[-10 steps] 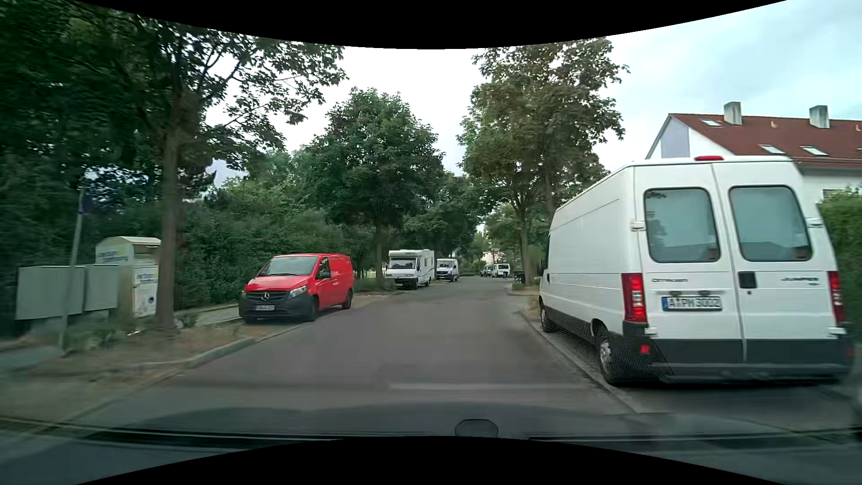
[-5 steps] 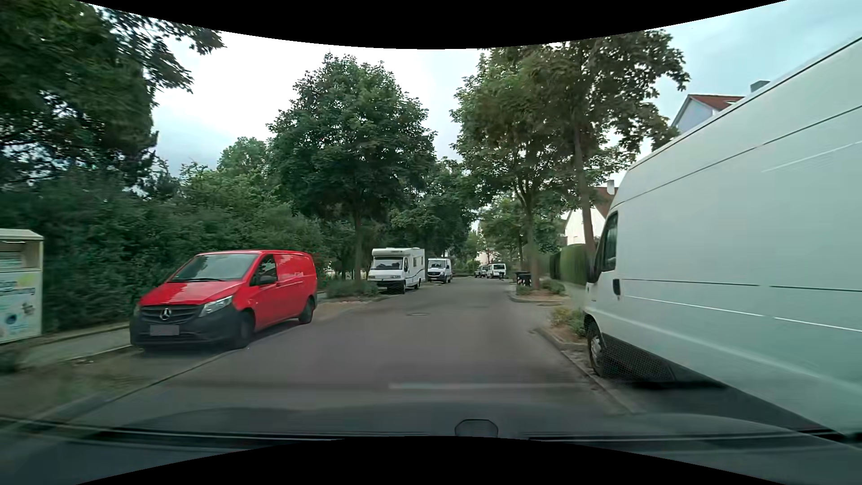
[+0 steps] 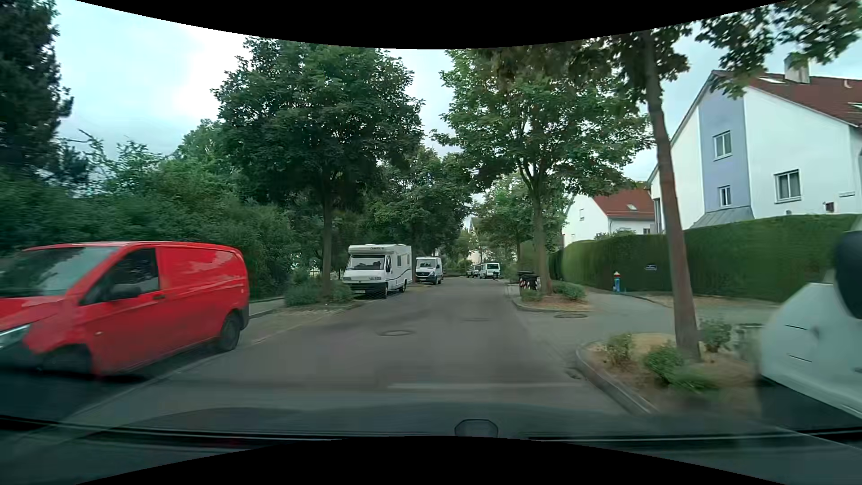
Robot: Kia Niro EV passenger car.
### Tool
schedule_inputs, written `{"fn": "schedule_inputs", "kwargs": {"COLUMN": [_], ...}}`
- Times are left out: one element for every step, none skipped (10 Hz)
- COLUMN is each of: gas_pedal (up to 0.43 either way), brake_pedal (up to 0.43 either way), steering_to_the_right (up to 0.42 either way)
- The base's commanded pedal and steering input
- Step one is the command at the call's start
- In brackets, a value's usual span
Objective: Follow the waypoints while adhering to traffic rules and regulations
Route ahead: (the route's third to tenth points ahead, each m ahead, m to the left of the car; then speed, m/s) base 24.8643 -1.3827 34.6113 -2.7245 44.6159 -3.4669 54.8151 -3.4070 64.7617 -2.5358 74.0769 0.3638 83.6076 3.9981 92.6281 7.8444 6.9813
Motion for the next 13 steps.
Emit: {"fn": "schedule_inputs", "kwargs": {"gas_pedal": [0.150,0.150,0.150,0.150,0.150,0.150,0.150,0.150,0.150,0.150,0.150,0.150,0.138], "brake_pedal": [0.000,0.000,0.000,0.000,0.000,0.000,0.000,0.000,0.000,0.000,0.000,0.000,0.000], "steering_to_the_right": [0.028,0.028,0.029,0.031,0.030,0.031,0.032,0.033,0.033,0.033,0.032,0.029,0.025]}}
